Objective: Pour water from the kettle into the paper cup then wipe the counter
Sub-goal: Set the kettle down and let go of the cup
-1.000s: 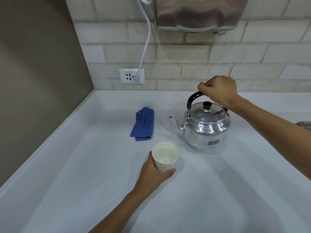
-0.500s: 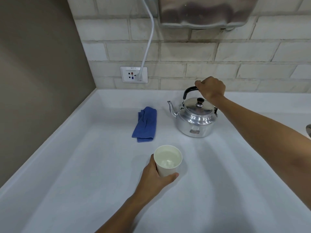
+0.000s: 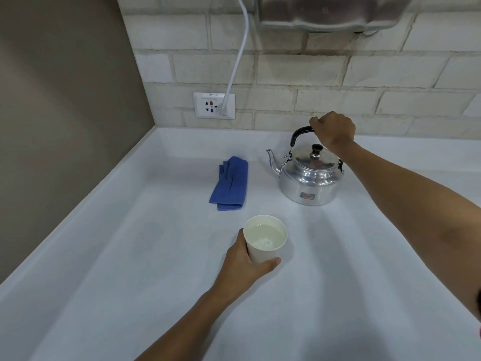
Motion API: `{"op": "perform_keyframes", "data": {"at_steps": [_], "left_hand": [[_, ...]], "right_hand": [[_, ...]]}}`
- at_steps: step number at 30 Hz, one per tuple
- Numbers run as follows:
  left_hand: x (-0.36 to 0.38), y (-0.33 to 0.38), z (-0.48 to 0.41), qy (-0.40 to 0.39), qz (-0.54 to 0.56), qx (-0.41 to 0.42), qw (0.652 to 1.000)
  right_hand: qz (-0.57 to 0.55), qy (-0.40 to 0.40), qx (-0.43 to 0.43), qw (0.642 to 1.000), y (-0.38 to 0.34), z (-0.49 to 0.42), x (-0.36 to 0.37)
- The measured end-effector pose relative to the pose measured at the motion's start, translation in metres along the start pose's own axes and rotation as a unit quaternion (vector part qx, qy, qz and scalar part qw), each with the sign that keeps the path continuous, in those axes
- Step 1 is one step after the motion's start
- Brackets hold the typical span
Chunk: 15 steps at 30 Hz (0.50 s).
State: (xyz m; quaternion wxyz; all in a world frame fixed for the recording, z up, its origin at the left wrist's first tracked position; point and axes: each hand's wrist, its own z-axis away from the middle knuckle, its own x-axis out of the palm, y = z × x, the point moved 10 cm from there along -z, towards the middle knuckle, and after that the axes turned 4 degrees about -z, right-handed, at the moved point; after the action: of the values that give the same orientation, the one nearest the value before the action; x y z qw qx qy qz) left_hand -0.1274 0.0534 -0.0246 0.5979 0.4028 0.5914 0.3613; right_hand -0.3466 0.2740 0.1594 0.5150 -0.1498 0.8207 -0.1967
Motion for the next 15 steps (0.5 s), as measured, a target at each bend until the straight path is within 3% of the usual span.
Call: {"op": "perform_keyframes", "data": {"at_steps": [3,9,11,15], "left_hand": [[0.0,0.001,0.0,-0.006,0.006,0.002,1.0],[-0.003,0.003,0.006,-0.073,-0.009,0.021,0.997],[-0.019,-0.004,0.012,-0.08,-0.036,0.019,0.996],[-0.08,-0.019,0.002,-0.009,-0.082,0.004,0.997]], "right_hand": [[0.019,0.002,-0.026,0.999,-0.007,0.01,-0.003],[-0.064,0.112,-0.155,0.979,-0.019,0.1,-0.034],[-0.073,0.059,-0.141,0.986,0.0,0.144,-0.019],[-0.003,-0.144,-0.062,0.988,0.051,0.229,0.044]]}}
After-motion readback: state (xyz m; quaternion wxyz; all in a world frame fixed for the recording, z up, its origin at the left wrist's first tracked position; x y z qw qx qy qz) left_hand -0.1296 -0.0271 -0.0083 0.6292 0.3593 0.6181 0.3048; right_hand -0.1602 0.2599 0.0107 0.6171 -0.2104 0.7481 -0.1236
